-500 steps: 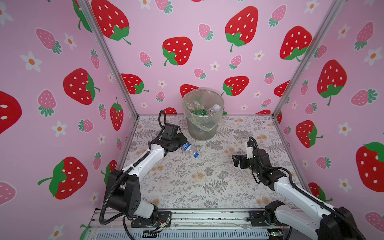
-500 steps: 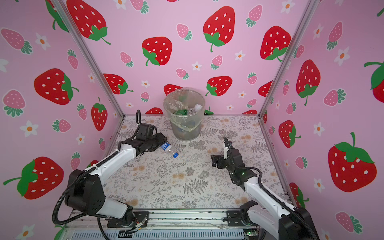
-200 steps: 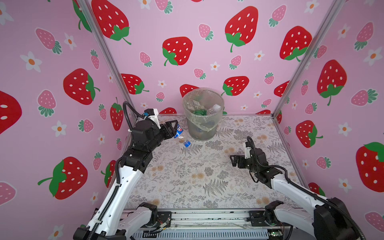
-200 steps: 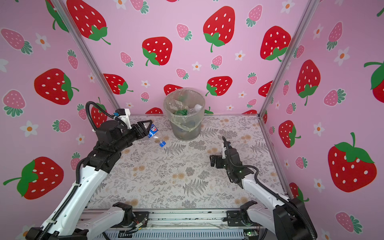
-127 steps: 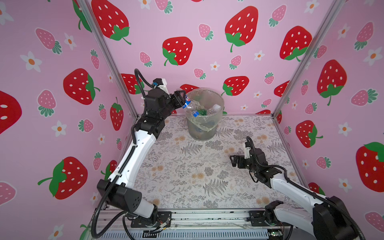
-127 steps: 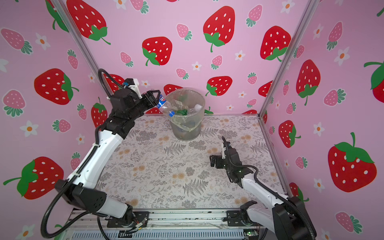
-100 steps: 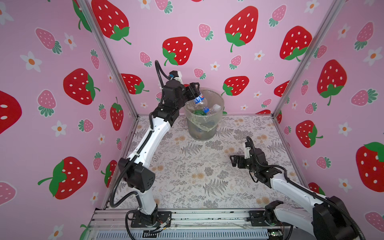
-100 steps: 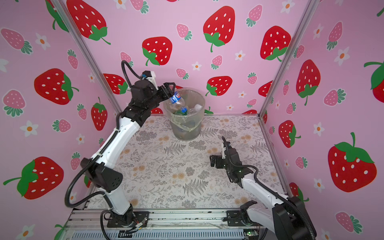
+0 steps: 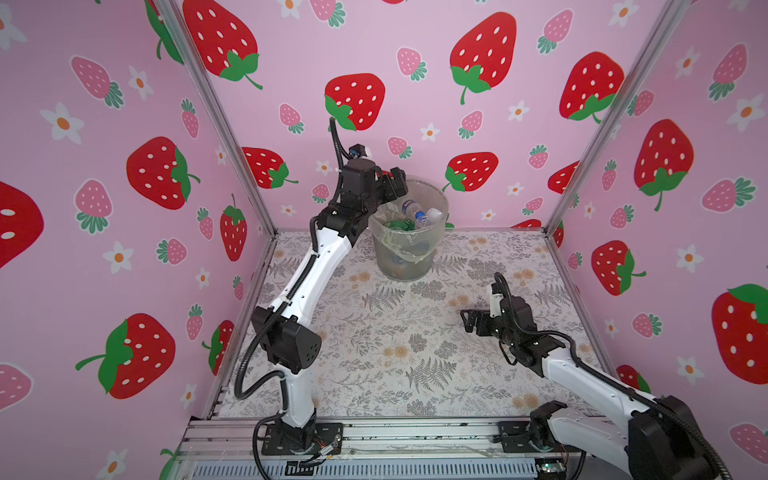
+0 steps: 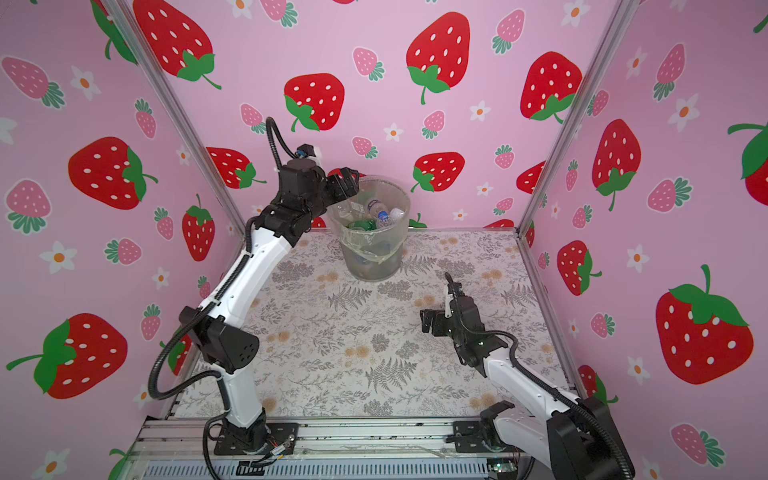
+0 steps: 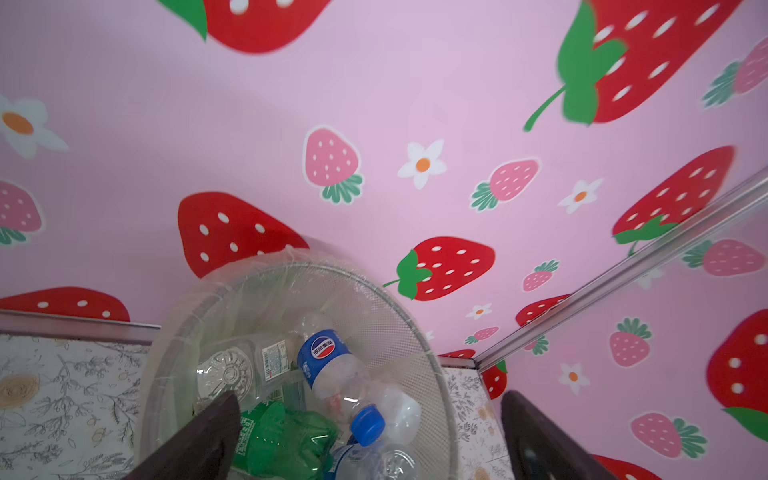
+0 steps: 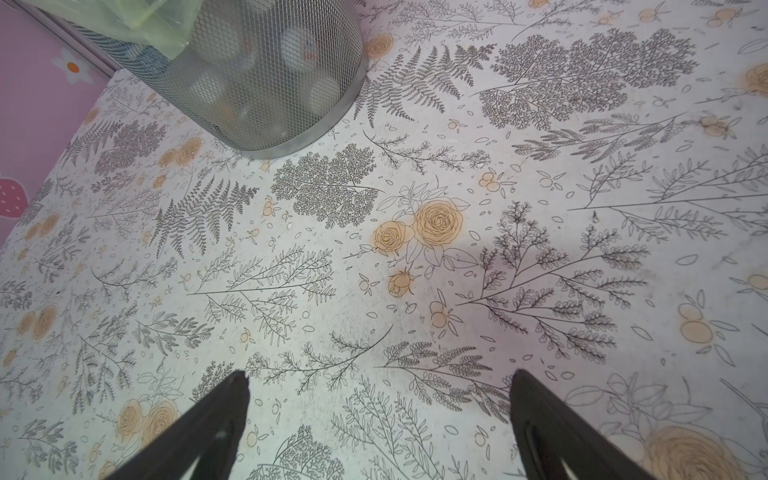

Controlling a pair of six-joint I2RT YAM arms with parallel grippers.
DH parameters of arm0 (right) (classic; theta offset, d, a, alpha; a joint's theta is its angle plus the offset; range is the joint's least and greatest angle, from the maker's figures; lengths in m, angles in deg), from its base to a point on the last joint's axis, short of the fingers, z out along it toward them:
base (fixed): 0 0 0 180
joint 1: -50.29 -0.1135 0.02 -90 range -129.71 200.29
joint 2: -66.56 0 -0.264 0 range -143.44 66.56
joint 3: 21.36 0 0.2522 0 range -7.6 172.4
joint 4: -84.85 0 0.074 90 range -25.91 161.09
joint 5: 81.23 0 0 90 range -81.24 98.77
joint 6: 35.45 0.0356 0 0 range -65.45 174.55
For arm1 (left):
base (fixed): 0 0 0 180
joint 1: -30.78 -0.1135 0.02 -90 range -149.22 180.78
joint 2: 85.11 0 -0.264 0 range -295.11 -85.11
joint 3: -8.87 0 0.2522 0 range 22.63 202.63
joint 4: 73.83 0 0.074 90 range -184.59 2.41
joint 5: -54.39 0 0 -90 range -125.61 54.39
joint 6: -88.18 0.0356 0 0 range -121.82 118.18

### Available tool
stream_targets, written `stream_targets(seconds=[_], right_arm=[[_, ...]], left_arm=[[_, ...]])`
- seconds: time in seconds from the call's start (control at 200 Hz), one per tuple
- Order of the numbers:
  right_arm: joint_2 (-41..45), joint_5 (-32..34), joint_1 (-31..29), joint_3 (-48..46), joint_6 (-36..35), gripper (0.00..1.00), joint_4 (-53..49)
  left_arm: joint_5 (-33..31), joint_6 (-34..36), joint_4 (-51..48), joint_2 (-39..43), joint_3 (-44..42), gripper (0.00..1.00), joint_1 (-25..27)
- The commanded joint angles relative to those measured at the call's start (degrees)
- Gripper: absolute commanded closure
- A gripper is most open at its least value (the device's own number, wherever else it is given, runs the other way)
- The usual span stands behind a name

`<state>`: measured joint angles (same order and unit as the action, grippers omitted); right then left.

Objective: Throw the plastic bottles in the bin

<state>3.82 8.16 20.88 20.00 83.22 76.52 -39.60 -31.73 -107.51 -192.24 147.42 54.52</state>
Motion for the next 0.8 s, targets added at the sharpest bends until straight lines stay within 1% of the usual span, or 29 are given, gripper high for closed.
stream_targets(seconds=[0.0,0.205,0.455,0.645,0.795], right_arm=[[-1.4,0.0,-0.1,1.2,-0.1,0.01,1.4],[-1.0,0.1,-0.1,1.2,-0.2,0.01,1.1],[-0.3,1.1,-0.1,1.5,-1.4,0.01,0.9],[0.1,2.4,0.0,2.4,-2.4,0.01,0.8],[0.9,4.0,0.0,3.3,-2.6,0.01,0.7]], left_arm=[[-0.7,2.7,2.9,4.2,-2.7,0.01,0.2],[-4.1,6.0,5.2,13.1,-16.2,0.01,0.2],[-8.5,11.0,3.7,21.9,-31.1,0.01,-0.2],[-11.6,11.5,3.7,28.2,-43.0,0.01,-1.5],[-14.2,11.6,1.2,30.9,-48.8,0.01,-2.8]])
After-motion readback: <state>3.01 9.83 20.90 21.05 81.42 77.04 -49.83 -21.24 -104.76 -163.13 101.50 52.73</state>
